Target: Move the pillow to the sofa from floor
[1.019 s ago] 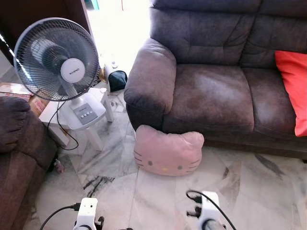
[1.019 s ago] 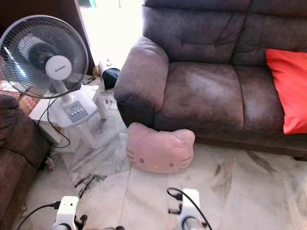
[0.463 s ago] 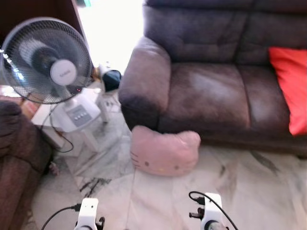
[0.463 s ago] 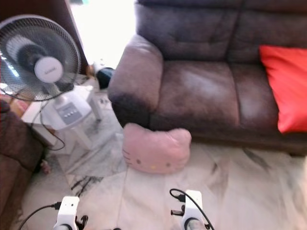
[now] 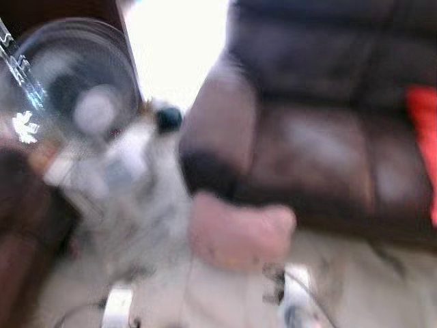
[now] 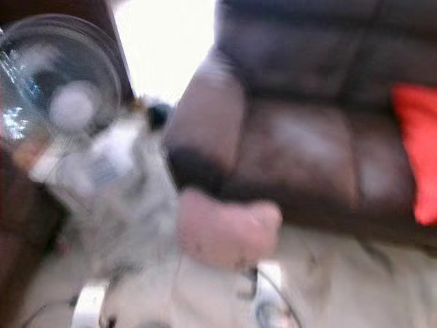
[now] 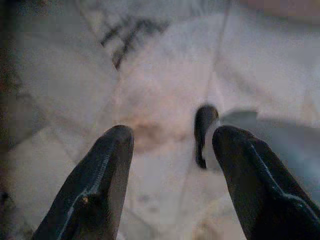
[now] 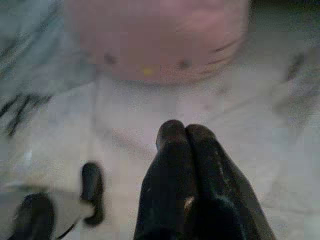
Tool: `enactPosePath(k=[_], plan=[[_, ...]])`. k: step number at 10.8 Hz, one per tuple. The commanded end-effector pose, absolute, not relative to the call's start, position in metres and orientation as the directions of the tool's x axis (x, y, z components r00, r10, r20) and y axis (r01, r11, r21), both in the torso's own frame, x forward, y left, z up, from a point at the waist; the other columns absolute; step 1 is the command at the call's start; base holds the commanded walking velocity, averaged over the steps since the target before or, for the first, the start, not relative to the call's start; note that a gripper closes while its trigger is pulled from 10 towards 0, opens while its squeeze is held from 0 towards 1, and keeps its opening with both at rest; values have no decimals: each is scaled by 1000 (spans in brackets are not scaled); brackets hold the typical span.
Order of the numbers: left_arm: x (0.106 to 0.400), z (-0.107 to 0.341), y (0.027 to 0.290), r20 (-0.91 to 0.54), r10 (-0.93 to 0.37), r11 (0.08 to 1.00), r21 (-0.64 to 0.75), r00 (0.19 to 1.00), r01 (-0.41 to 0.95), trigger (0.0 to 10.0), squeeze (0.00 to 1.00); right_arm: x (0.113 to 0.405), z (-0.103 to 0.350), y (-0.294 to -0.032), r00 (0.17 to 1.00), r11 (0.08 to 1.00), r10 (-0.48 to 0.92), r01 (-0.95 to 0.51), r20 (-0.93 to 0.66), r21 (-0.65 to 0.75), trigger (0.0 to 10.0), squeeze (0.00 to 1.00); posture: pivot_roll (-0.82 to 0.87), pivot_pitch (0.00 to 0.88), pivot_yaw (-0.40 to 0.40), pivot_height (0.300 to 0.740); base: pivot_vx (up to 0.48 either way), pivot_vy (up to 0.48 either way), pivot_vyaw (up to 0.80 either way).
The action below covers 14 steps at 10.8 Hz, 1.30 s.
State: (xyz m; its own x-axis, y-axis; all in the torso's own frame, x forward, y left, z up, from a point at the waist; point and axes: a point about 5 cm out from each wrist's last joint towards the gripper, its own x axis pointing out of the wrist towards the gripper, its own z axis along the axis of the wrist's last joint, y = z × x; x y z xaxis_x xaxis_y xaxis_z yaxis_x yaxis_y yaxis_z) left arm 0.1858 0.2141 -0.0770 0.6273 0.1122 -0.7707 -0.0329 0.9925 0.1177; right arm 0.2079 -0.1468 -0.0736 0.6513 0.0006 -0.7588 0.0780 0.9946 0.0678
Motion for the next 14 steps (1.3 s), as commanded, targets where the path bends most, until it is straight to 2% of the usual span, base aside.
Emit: enactPosePath(k=[1, 3, 7, 14], plan=[[184, -79, 208, -781, 98, 994, 102, 617, -30, 10000, 0, 189, -83, -166, 606, 993, -31, 111, -795, 46, 10000, 0, 151, 152, -4, 740, 292, 0, -456], [184, -80, 207, -781, 97, 995, 100, 617, -30, 10000, 0, 187, -83, -174, 609, 994, -35, 107, -792, 39, 10000, 0, 152, 147, -5, 740, 289, 0, -575], [183, -80, 207, -783, 100, 994, 101, 615, -32, 10000, 0, 183, -84, -178, 604, 994, -38, 108, -796, 34, 10000, 0, 151, 155, -6, 740, 288, 0, 0], [184, -80, 208, -781, 108, 994, 105, 615, -41, 10000, 0, 172, -88, -189, 574, 993, -50, 115, -817, 20, 10000, 0, 146, 173, -8, 740, 0, 0, 0]])
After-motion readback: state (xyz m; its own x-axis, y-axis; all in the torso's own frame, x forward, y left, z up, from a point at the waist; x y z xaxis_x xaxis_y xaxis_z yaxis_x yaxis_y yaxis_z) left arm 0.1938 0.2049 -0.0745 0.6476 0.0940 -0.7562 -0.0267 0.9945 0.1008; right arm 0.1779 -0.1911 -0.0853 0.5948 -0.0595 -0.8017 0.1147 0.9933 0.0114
